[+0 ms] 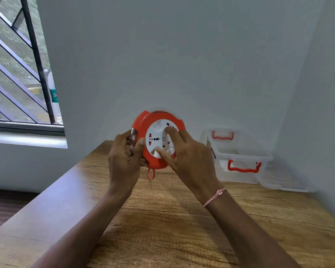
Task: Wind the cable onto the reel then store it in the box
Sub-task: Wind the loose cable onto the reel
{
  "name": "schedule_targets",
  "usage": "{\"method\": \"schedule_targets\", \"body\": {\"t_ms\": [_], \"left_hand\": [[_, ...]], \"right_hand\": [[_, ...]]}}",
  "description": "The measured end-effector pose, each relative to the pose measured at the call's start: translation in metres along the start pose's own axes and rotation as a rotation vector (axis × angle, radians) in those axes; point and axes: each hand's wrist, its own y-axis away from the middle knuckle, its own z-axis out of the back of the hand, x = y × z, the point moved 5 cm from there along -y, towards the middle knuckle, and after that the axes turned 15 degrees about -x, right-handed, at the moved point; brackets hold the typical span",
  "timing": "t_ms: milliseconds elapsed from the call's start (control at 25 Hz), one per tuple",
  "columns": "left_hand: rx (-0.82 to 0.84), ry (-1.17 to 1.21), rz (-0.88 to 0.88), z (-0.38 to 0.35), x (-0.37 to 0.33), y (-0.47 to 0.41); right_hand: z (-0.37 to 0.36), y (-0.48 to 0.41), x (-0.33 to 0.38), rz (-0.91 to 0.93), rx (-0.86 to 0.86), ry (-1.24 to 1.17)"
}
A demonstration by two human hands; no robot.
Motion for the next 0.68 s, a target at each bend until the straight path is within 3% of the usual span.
{"method": "schedule_targets", "body": {"t_ms": [280,400,480,560,640,680], "left_hand": [[0.05,-0.033,-0.08,-0.004,-0.004,0.003],[0.065,-0.063,-0.12,-0.003,-0.004,0.003],[0.083,-0.066,-0.15,-0.004,-0.004,0.004],[0.093,-0.069,-0.183,-0.006,-0.006,0.007],[0.11,-0.078,-0.194,-0.01,-0.007,0.011],[0.116,-0.08,-0.19,-0.012,-0.007,0.012]], "right_hand": [[-0.008,0.003,-0.001,0.066,0.059,0.072],[-0.01,0.004,-0.005,-0.086,0.049,-0.017],[-0.014,0.007,-0.01,-0.369,0.038,-0.12],[-0.024,0.016,-0.02,-0.889,0.034,-0.391],[-0.036,0.031,-0.018,-1.469,0.05,-0.819],[-0.038,0.035,-0.015,-1.611,0.07,-0.952]]}}
